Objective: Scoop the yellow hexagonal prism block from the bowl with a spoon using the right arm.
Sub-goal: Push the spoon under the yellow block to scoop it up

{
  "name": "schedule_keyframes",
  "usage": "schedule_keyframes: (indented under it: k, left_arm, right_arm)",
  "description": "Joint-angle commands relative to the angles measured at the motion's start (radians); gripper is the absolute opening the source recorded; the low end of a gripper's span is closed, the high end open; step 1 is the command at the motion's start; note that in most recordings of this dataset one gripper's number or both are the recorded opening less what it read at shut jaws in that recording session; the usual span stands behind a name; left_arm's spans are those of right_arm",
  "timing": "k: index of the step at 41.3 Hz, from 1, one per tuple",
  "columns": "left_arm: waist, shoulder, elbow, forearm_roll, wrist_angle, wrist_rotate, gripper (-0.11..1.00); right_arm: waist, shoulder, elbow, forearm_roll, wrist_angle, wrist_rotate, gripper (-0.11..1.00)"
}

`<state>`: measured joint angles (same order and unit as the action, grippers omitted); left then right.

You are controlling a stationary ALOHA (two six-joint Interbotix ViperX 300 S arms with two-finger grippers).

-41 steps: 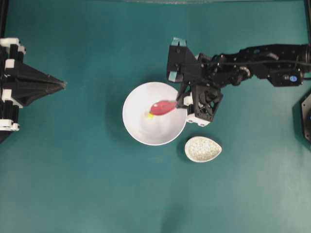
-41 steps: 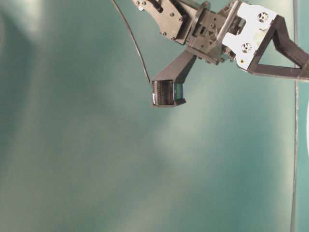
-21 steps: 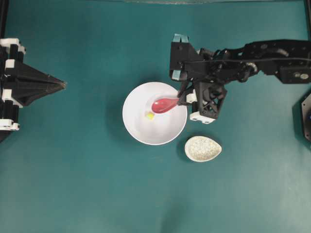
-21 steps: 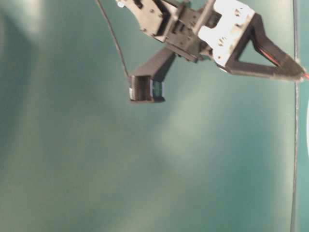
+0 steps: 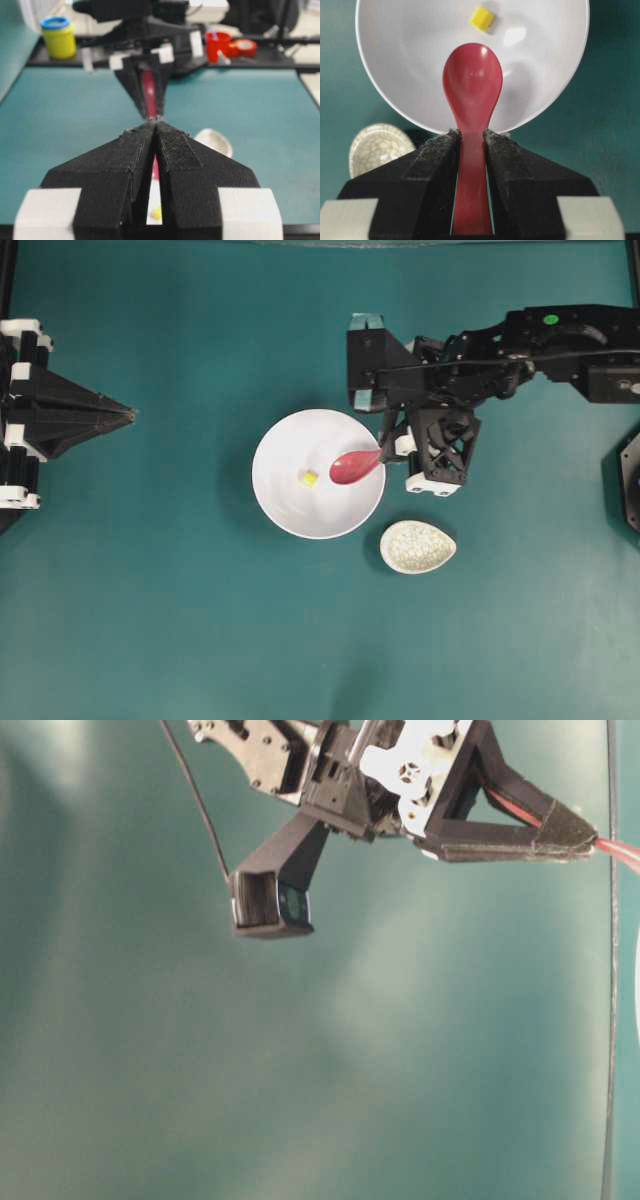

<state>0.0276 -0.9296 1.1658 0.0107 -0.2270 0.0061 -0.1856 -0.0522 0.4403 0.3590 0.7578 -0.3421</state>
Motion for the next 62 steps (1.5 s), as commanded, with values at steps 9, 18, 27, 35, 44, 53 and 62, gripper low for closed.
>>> schedule_keyframes:
  k: [9, 18, 27, 35, 44, 53, 62]
  left_arm:
    - [0.002, 0.003, -0.020, 0.003, 0.002, 0.002, 0.00]
    - [0.002, 0.002, -0.020, 0.003, 0.006, 0.002, 0.00]
    - [0.002, 0.002, -0.020, 0.003, 0.006, 0.002, 0.00]
    - [0.002, 0.002, -0.020, 0.003, 0.006, 0.002, 0.00]
    - [0.002, 0.002, -0.020, 0.003, 0.006, 0.002, 0.00]
    - [0.002, 0.000, -0.020, 0.003, 0.006, 0.002, 0.00]
    - [0.002, 0.000, -0.020, 0.003, 0.008, 0.000, 0.00]
  right_arm:
    - [0.025, 0.034, -0.086, -0.035, 0.055, 0.003, 0.23]
    - [0.032, 0.069, -0.092, -0.051, 0.052, 0.008, 0.23]
    - [0.034, 0.109, -0.095, -0.054, 0.035, 0.009, 0.23]
    - [0.041, 0.124, -0.104, -0.055, -0.012, 0.009, 0.23]
    - [0.046, 0.149, -0.110, -0.054, -0.043, 0.009, 0.23]
    - [0.051, 0.158, -0.124, -0.054, -0.101, 0.008, 0.23]
    - [0.051, 0.161, -0.129, -0.054, -0.156, 0.008, 0.23]
